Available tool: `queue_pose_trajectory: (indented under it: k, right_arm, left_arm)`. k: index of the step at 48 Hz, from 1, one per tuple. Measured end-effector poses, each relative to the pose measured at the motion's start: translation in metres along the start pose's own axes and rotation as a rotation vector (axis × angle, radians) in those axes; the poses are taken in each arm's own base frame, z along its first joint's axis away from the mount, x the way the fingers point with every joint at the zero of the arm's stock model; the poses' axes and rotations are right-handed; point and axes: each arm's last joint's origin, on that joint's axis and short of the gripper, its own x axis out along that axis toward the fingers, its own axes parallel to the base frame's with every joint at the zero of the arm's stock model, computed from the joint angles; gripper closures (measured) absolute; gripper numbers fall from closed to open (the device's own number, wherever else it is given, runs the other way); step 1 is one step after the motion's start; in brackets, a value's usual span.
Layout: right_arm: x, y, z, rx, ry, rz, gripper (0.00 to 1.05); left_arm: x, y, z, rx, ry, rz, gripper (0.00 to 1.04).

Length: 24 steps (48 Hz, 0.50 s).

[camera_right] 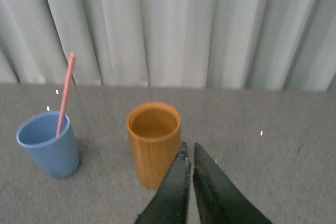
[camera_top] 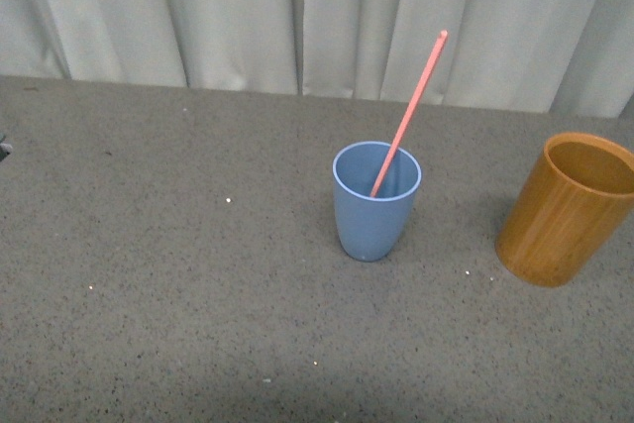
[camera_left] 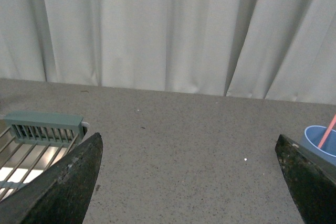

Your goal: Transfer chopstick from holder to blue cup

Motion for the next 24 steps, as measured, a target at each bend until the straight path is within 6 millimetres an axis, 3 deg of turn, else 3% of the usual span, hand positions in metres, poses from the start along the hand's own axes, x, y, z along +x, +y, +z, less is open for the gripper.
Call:
queue_pose_trajectory:
  k: [5, 16, 24]
  right_arm:
    - [-0.0086, 0.0001, 0.0061, -0.007, -0.092, 0.003, 1.04]
    - [-0.0091, 0.0000, 0.0062, -0.006, -0.095, 0.002, 1.04]
    - [-0.0091, 0.0001, 0.0062, -0.008, -0.095, 0.002, 0.74]
  left_arm:
    - [0.0000, 0.0001, 0.0000, 0.000, 0.000, 0.004, 0.07]
    - [0.0000, 0.0001, 0.0000, 0.000, 0.000, 0.003, 0.07]
    - [0.0000, 0.0001, 0.0000, 0.000, 0.000, 0.003, 0.07]
